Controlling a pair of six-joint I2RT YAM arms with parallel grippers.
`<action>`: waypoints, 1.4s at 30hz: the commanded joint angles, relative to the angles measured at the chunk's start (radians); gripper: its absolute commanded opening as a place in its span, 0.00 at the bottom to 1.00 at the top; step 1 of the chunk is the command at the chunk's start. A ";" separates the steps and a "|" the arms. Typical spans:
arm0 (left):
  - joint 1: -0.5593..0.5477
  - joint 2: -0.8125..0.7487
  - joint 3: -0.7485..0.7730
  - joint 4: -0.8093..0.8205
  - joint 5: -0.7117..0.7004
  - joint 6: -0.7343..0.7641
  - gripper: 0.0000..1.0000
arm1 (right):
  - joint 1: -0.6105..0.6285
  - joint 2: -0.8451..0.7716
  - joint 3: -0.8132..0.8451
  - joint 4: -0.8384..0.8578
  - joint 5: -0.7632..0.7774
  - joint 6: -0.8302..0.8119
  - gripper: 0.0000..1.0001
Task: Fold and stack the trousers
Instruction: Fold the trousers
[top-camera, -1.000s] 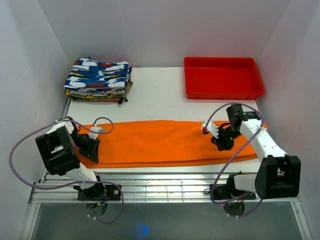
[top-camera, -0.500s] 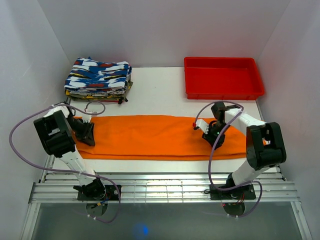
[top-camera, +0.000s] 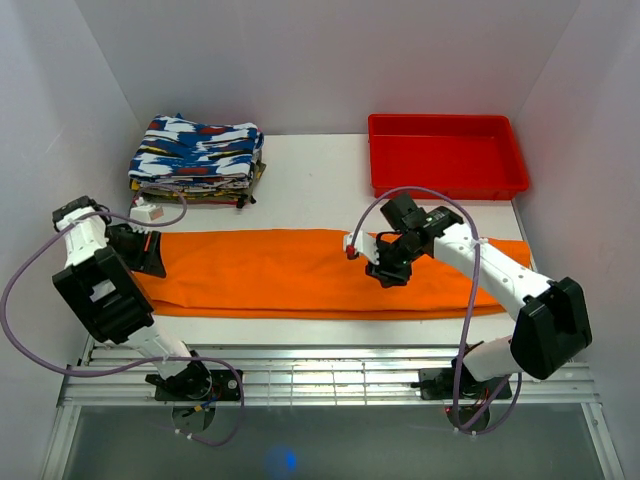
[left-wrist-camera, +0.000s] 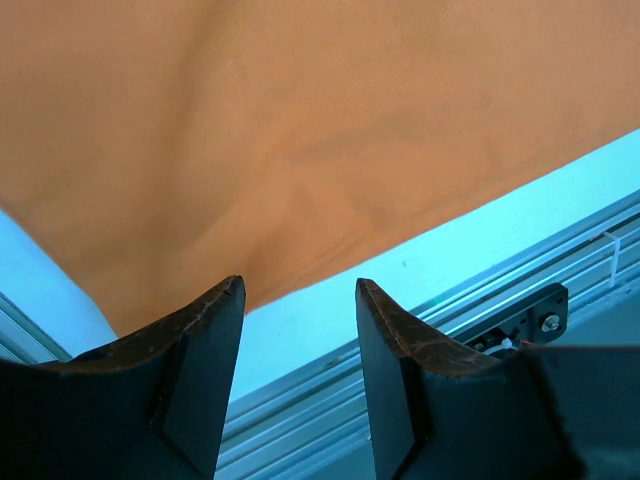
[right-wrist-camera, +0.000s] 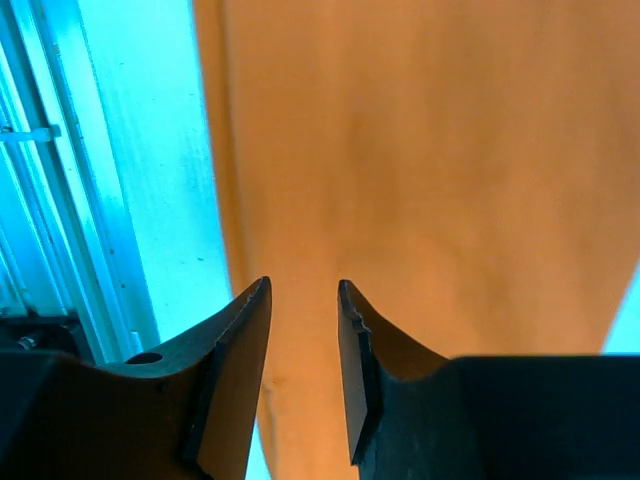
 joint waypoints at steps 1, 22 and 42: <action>0.071 0.012 0.021 -0.076 0.057 0.076 0.59 | 0.042 0.019 -0.044 0.012 0.018 0.060 0.40; 0.137 -0.029 -0.077 0.096 -0.151 0.294 0.65 | 0.248 0.142 -0.170 0.236 0.098 0.121 0.41; 0.138 -0.057 -0.212 0.232 -0.266 0.541 0.61 | 0.251 0.174 -0.135 0.246 0.135 0.126 0.08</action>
